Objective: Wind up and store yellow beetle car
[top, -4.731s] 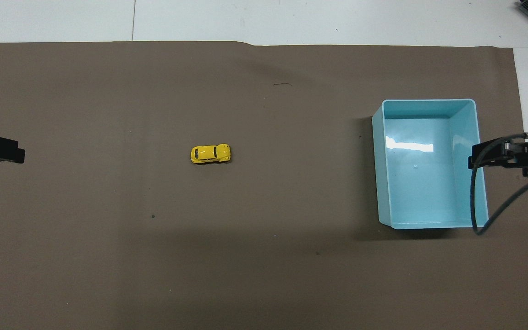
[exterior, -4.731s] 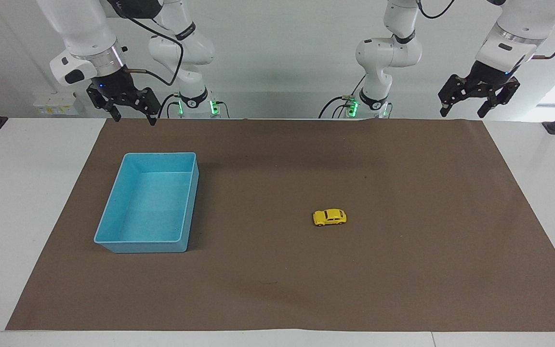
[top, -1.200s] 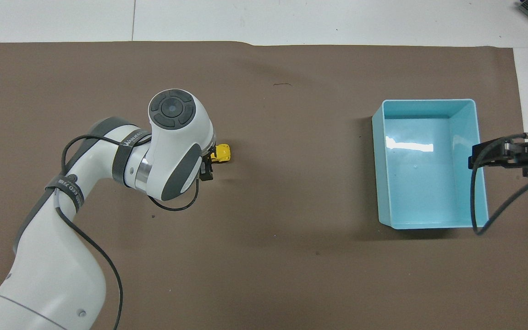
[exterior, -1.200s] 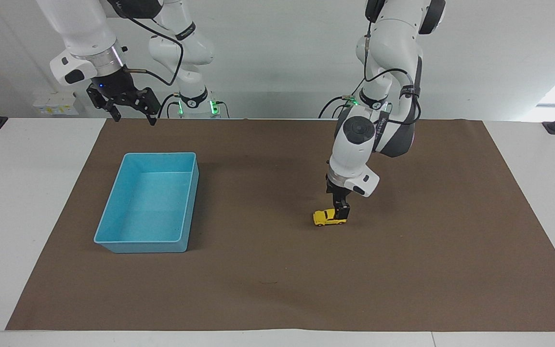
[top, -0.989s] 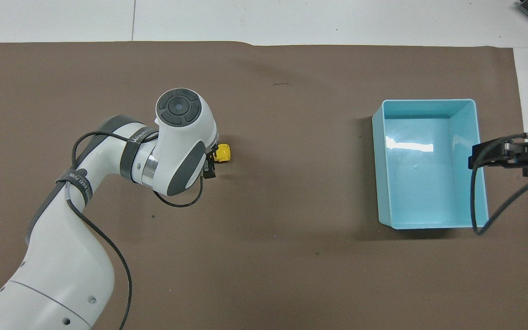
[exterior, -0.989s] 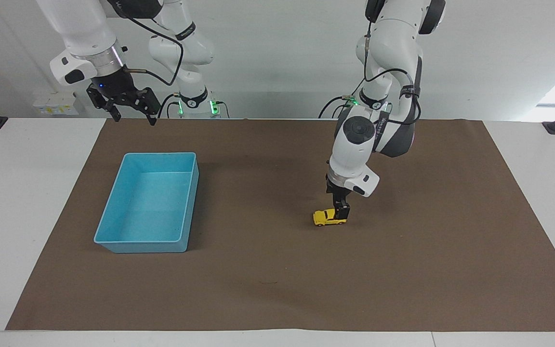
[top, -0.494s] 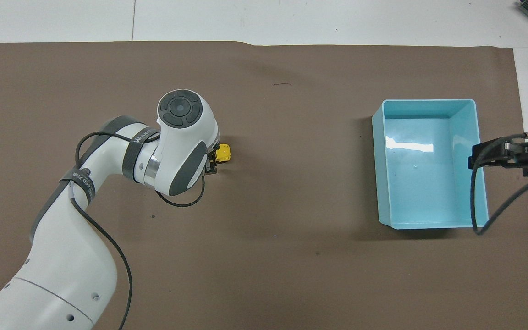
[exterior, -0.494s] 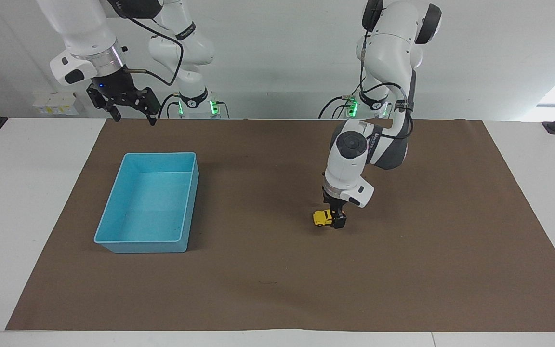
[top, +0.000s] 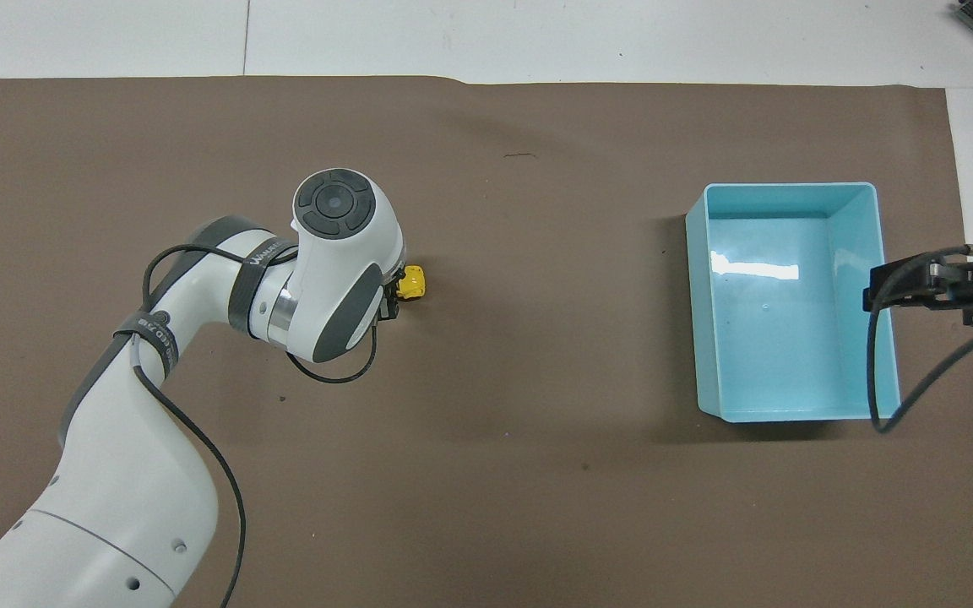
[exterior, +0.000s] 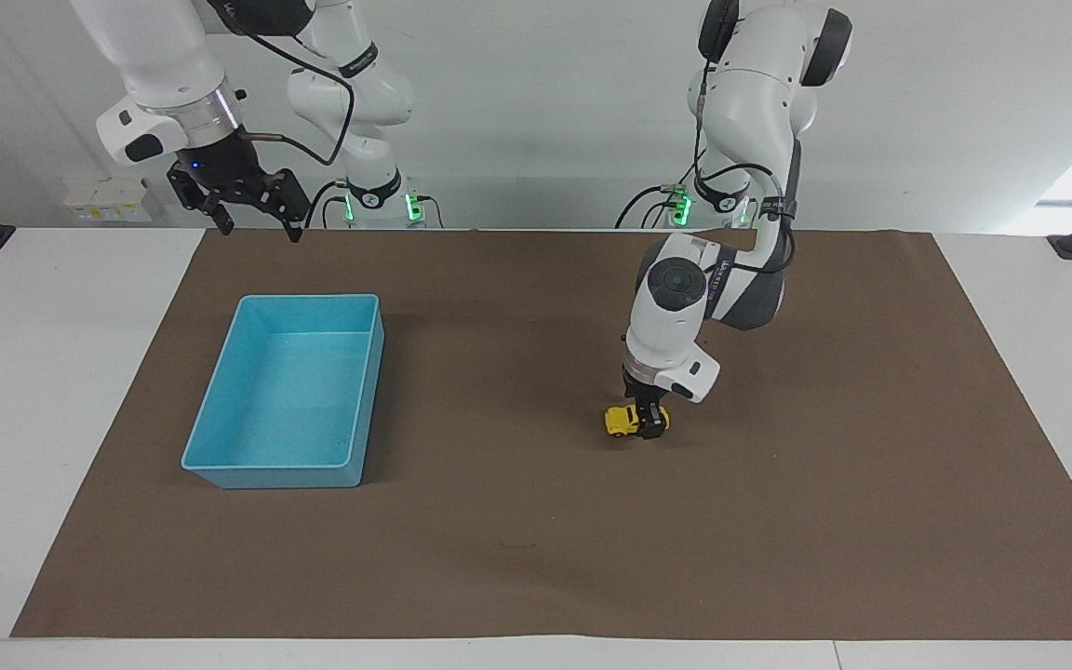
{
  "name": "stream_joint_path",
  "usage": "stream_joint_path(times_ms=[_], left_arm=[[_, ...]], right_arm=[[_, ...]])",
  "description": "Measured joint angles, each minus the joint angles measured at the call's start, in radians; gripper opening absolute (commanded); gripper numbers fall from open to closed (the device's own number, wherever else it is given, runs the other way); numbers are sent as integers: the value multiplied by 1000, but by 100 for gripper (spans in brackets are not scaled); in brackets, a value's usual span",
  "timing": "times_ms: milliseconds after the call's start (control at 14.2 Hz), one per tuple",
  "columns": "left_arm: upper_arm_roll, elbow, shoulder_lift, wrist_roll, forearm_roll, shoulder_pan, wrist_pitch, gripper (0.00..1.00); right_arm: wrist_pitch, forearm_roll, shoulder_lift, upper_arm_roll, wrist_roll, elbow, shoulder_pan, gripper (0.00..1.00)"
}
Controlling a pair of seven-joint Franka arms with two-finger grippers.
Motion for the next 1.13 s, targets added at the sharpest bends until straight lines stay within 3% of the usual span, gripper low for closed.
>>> stream_joint_path(times_ms=[565, 1130], left_arm=[[11, -14, -9, 78, 0, 12, -2, 0], [11, -72, -49, 199, -2, 155, -6, 0]], right_arm=[[0, 0, 0, 0, 0, 0, 0, 100], [0, 0, 0, 0, 0, 0, 0, 100]])
